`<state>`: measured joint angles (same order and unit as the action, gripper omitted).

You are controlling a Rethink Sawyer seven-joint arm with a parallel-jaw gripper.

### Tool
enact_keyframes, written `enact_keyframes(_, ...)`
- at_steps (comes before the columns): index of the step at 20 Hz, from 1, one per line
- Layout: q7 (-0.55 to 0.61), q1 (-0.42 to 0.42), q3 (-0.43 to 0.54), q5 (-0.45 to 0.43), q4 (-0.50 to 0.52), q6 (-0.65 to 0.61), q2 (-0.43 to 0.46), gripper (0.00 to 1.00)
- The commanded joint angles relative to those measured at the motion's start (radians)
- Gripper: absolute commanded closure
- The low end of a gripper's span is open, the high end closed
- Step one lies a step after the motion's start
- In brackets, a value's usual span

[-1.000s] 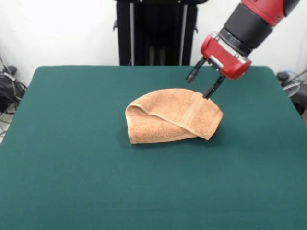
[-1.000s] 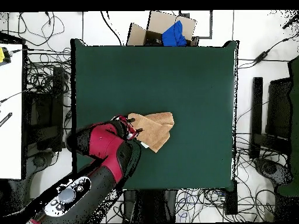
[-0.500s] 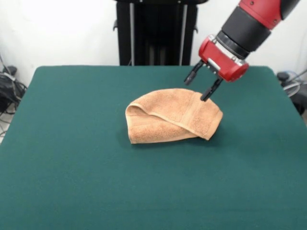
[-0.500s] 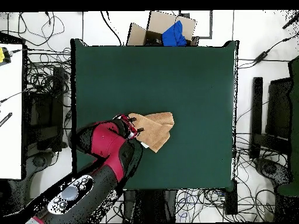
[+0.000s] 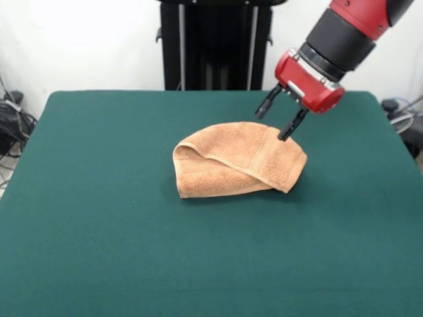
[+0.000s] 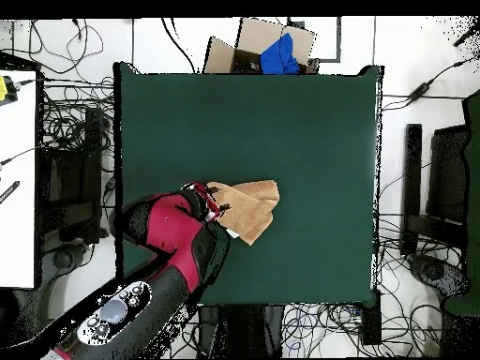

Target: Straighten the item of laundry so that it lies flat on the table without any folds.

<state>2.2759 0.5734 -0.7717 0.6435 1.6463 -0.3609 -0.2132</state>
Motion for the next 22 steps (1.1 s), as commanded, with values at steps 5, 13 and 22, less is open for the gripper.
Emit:
enact_keyframes(5,0.164,-0.071,0.241,0.022,-0.019,0.096,-0.042,0.00)
enact_keyframes(13,0.088,-0.129,0.325,-0.036,-0.016,0.140,-0.077,0.00)
enact_keyframes(22,0.032,-0.234,0.463,-0.128,0.009,0.223,-0.127,0.00)
